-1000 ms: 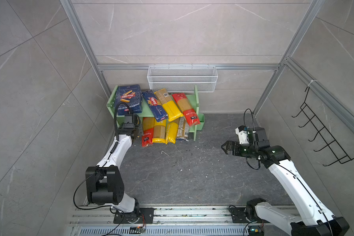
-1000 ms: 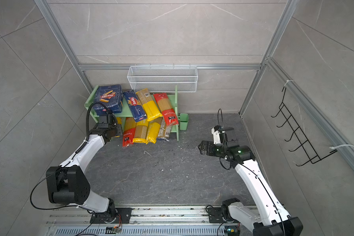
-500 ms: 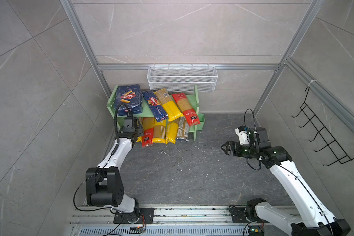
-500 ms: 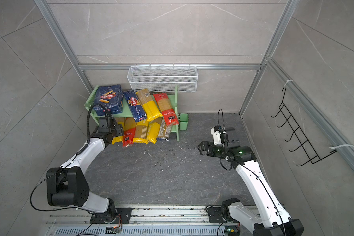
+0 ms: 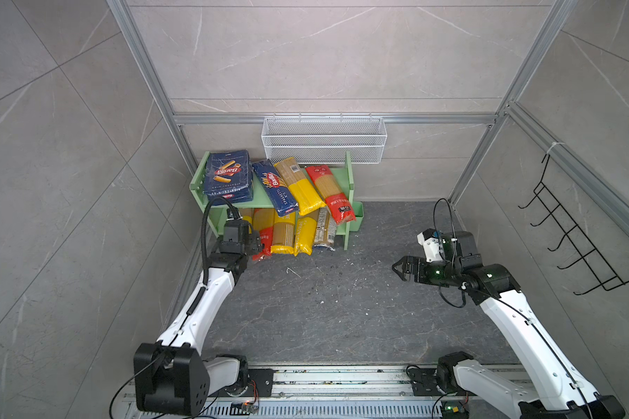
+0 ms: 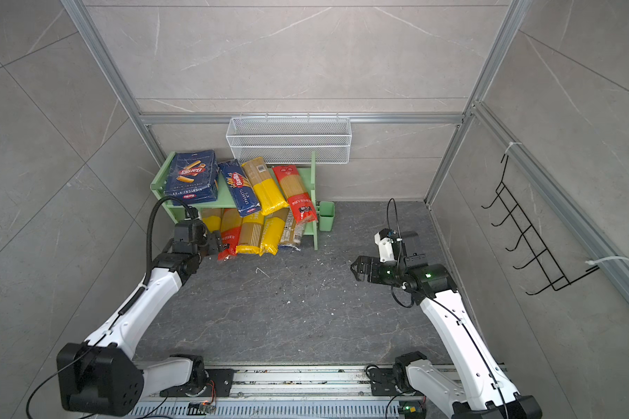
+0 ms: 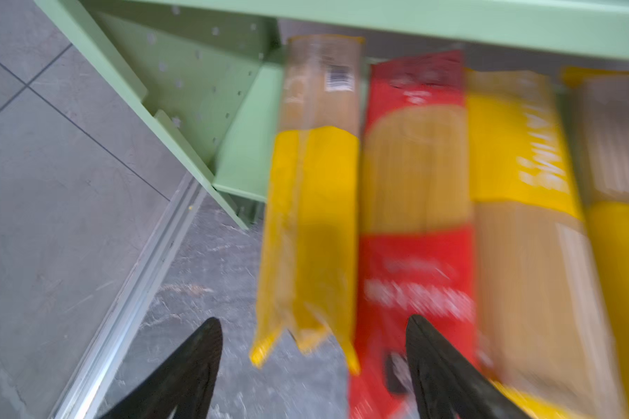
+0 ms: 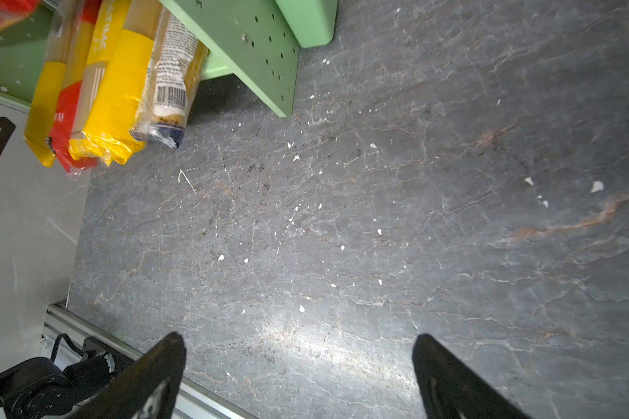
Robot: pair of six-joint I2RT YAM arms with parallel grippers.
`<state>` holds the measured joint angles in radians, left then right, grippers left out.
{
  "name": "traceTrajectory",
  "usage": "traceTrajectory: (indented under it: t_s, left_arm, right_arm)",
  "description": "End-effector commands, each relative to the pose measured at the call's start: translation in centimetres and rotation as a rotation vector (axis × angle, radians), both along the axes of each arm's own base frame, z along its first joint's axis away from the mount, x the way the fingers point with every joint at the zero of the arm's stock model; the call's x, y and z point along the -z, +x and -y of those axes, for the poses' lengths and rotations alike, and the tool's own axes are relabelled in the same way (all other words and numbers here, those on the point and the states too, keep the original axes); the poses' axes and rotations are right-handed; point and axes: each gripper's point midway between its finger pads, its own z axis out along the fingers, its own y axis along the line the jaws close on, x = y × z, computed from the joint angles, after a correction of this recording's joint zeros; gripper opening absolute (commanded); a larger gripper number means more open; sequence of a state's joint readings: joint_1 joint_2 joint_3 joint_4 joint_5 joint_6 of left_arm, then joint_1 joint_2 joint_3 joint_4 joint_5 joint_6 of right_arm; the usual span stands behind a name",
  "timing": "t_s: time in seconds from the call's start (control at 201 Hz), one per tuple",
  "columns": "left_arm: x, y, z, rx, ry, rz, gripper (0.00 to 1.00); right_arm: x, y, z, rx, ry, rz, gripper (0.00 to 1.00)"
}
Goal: Arrange pasta packages on shelves
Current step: Place the pasta bag on the shelf, then reset both arms
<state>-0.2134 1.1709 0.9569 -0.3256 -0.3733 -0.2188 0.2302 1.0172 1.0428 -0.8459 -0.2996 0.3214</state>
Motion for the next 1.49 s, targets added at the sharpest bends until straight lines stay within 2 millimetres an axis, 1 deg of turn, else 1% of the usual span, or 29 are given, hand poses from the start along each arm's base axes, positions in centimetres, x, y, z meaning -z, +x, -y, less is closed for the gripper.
traceTrajectory:
  t_s: [0.0, 0.045, 0.095, 0.134, 0.169, 0.244, 0.343, 0.403, 0.448, 0.508, 0.548, 0.607, 0.692, 0.762, 0.826, 0.906, 0.986, 1.03, 1.115, 1.235, 1.314, 1.384, 1.459, 1.488]
  left_arm:
    - [0.6, -3.3, 1.6, -0.011, -0.031, -0.007, 0.82]
    - [1.2, -4.7, 3.4, 0.031, -0.045, -0.002, 0.83]
    - [1.9, -6.1, 4.8, 0.053, -0.038, 0.004, 0.85]
    - [2.7, -6.9, 6.1, 0.091, -0.042, -0.008, 0.86]
    - [3.3, -7.4, 6.9, 0.111, -0.042, -0.021, 0.86]
    - [4.0, -7.9, 8.0, 0.135, -0.014, -0.039, 0.86]
    - [3.3, -7.9, 9.3, 0.151, 0.076, 0.022, 0.87]
    - [2.9, -7.8, 9.3, 0.129, 0.102, 0.063, 0.9]
    - [2.8, -7.7, 9.3, 0.132, 0.097, 0.093, 0.9]
    - [2.7, -7.5, 8.8, 0.121, 0.079, 0.157, 0.94]
    - [2.9, -7.5, 8.2, 0.115, 0.048, 0.179, 0.96]
    - [3.3, -7.5, 6.9, 0.083, 0.017, 0.188, 0.96]
    - [3.6, -7.6, 5.5, 0.054, 0.036, 0.211, 0.95]
    - [3.3, -7.6, 4.5, 0.026, 0.041, 0.228, 0.95]
    - [3.2, -7.4, 3.5, 0.007, 0.062, 0.254, 0.95]
    - [3.3, -7.3, 1.3, -0.06, 0.09, 0.269, 0.95]
    - [3.8, -7.1, -1.9, -0.172, 0.09, 0.279, 0.95]
    - [4.4, -7.2, -3.9, -0.251, 0.09, 0.277, 0.96]
    - [5.6, -7.7, -6.2, -0.33, 0.114, 0.269, 0.96]
    - [6.0, -7.7, -7.5, -0.39, 0.169, 0.281, 0.97]
    - [6.4, -7.1, -8.1, -0.407, 0.198, 0.279, 0.97]
    - [7.3, -6.2, -8.5, -0.404, 0.204, 0.266, 0.97]
    - [8.3, -5.3, -8.8, -0.388, 0.204, 0.256, 0.96]
    - [8.4, -4.9, -8.8, -0.382, 0.199, 0.263, 0.97]
  right_arm:
    - [0.8, -0.1, -0.1, 0.005, 0.015, -0.013, 1.0]
    - [1.1, -0.1, 0.2, 0.018, -0.001, -0.011, 1.0]
    - [1.5, 0.0, 0.6, 0.034, -0.022, -0.007, 1.0]
    - [1.9, 0.0, 0.8, 0.039, -0.034, -0.009, 1.0]
    - [2.3, 0.0, 0.6, 0.026, -0.027, -0.009, 1.0]
    - [2.9, -0.2, 0.2, 0.017, -0.001, -0.006, 1.0]
    - [3.8, -0.3, 0.2, 0.025, -0.003, 0.009, 0.99]
    - [4.1, -0.5, 0.3, 0.026, -0.005, 0.014, 1.0]
    - [3.8, -0.5, -0.3, 0.003, 0.025, 0.029, 1.0]
    - [3.6, -0.5, -0.9, -0.015, 0.055, 0.042, 1.0]
    - [3.6, -0.5, -0.9, -0.012, 0.051, 0.049, 1.0]
    - [3.4, -0.2, -0.6, 0.012, 0.031, 0.07, 1.0]
    - [3.1, 0.4, 0.6, 0.079, -0.016, 0.124, 1.0]
    - [2.6, 0.8, 0.5, 0.095, -0.007, 0.189, 1.0]
    - [2.8, 1.2, 0.1, 0.076, -0.038, 0.217, 1.0]
    - [3.1, 1.7, -1.0, 0.017, -0.095, 0.295, 1.0]
    - [3.3, 2.0, -2.2, -0.048, -0.187, 0.39, 1.0]
    - [3.6, 2.3, -2.6, -0.06, -0.233, 0.423, 1.0]
    - [4.4, 3.4, -3.6, -0.077, -0.267, 0.442, 1.0]
    - [5.6, 5.6, -4.3, -0.05, -0.299, 0.469, 1.0]
    - [5.8, 7.0, -5.0, -0.044, -0.304, 0.498, 0.99]
    - [5.7, 8.0, -5.2, -0.031, -0.318, 0.531, 1.0]
    - [5.9, 8.8, -4.3, 0.018, -0.367, 0.56, 1.0]
    - [6.0, 8.8, -3.8, 0.031, -0.386, 0.573, 1.0]
